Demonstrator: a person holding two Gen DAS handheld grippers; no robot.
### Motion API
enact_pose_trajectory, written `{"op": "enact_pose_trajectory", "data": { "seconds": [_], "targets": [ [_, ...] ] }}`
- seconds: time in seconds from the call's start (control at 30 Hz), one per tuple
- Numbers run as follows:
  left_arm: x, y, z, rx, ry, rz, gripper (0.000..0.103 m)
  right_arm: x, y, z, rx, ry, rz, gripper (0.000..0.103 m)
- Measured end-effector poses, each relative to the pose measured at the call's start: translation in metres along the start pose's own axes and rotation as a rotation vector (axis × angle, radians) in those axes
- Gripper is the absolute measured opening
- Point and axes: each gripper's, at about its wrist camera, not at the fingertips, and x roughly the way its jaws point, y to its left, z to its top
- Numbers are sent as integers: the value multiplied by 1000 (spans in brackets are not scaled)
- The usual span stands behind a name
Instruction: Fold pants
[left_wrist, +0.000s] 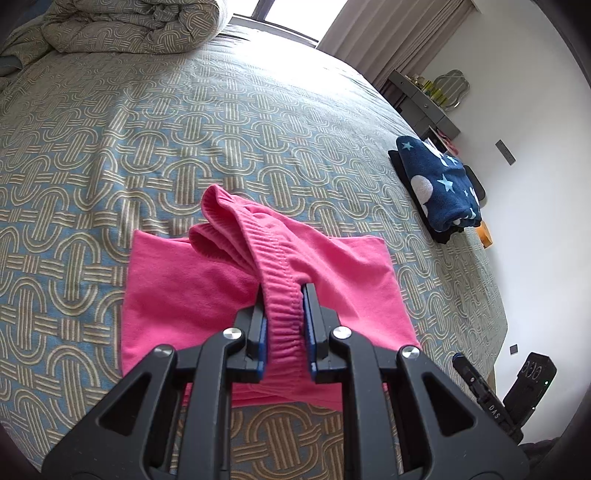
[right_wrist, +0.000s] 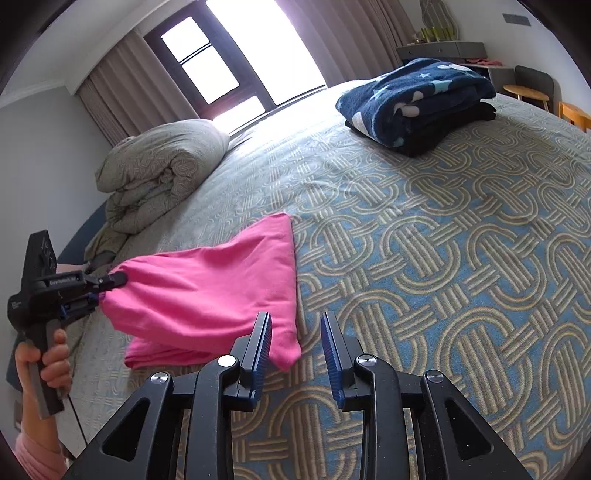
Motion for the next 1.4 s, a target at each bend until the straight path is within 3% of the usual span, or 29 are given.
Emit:
{"op": "enact_pose_trajectory", "data": {
  "seconds": [0.17,0.53,0.83,0.9,0.97,1.07,1.13,1.27,1.4],
  "targets": [
    [1,7,-3,-6,10,11,18,4,5,15,-1,-7,16,38],
    [-11,12,4,35,-14,49,18,59,34,-8,-95,181,6,40],
    [4,58,-17,-39,30,106,20,63,44,-16,-149,205,11,45],
    [14,67,-25,-51,64,141,26,64,45,-17,-149,213,11,45],
    [25,75,-33,-63,103,202,41,66,47,-17,-148,217,5,45],
    [23,79,-39,-70,85,212,52,66,49,-17,-151,219,0,45],
    [23,78,-40,-54,87,250,65,66,49,-17,-152,220,-4,46],
    [25,78,-41,-27,96,268,67,66,50,-15,-145,228,-7,46],
    [28,83,-40,-63,109,243,67,67,50,-15,-145,231,-14,46]
  ]
}}
